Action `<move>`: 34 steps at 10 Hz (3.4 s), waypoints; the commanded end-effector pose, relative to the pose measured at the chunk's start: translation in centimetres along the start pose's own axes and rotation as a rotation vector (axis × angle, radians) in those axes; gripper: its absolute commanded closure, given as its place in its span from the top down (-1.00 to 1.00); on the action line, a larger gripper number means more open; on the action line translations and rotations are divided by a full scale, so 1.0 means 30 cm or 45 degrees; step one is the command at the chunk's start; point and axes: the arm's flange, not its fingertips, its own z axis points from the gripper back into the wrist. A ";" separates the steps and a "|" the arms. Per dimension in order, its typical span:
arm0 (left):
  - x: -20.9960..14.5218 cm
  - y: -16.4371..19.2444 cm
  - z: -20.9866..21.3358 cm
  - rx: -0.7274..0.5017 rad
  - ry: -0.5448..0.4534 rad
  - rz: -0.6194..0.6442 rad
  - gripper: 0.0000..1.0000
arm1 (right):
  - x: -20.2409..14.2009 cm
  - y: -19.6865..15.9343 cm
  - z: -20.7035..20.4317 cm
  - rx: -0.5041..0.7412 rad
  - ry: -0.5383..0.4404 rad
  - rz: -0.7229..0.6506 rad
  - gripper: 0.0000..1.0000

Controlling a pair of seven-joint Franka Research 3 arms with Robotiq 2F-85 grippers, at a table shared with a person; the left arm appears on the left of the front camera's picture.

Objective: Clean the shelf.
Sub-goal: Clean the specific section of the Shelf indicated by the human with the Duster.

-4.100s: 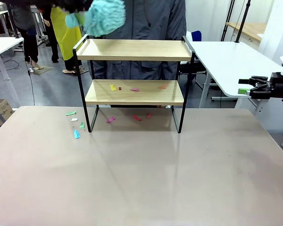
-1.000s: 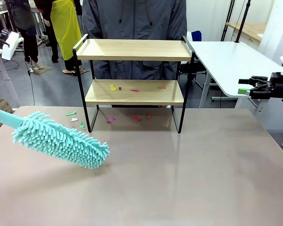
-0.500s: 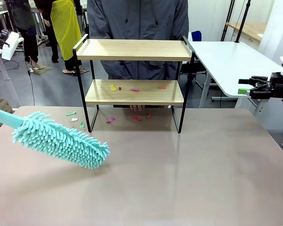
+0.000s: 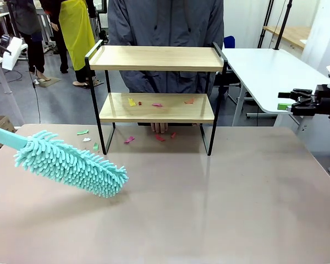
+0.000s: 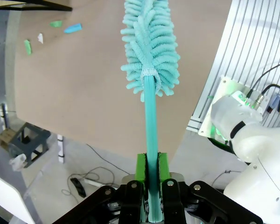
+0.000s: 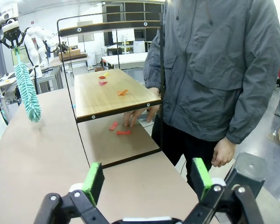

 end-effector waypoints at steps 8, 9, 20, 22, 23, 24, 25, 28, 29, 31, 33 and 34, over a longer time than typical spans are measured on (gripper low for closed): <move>0.096 -0.044 0.027 -0.119 -0.365 0.385 -0.74 | 0.009 0.002 -0.005 0.002 -0.002 0.006 1.00; 0.142 -0.075 0.039 -0.175 -0.437 0.490 -0.74 | 0.009 0.002 -0.005 0.002 -0.002 0.006 1.00; 0.542 -0.375 -0.098 -0.222 -0.427 0.870 -0.74 | 0.009 0.002 -0.005 0.002 -0.002 0.006 1.00; 0.635 -0.406 -0.156 -0.215 -0.452 0.882 -0.74 | 0.009 0.002 -0.005 0.002 -0.002 0.006 1.00; 0.680 -0.420 -0.190 -0.215 -0.520 0.948 -0.74 | 0.009 0.002 -0.005 0.002 -0.002 0.006 1.00; 0.700 -0.434 -0.215 -0.223 -0.595 1.018 -0.74 | 0.009 0.002 -0.005 0.002 -0.002 0.006 1.00; 0.715 -0.436 -0.235 -0.236 -0.643 1.055 -0.74 | 0.009 0.002 -0.005 0.002 -0.002 0.006 1.00; 0.823 -0.444 -0.327 -0.179 -0.678 1.224 -0.74 | 0.009 0.002 -0.005 0.002 -0.002 0.006 1.00; 0.880 -0.446 -0.372 -0.194 -0.661 1.238 -0.74 | 0.009 0.002 -0.005 0.002 -0.002 0.006 1.00; 0.969 -0.451 -0.432 -0.097 -0.700 1.305 -0.74 | 0.009 0.002 -0.005 0.002 -0.002 0.006 1.00; 1.048 -0.438 -0.493 0.005 -0.778 1.447 -0.74 | 0.009 0.002 -0.005 0.002 -0.002 0.006 1.00; 1.083 -0.442 -0.519 0.008 -0.817 1.488 -0.74 | 0.009 0.002 -0.005 0.002 -0.002 0.006 1.00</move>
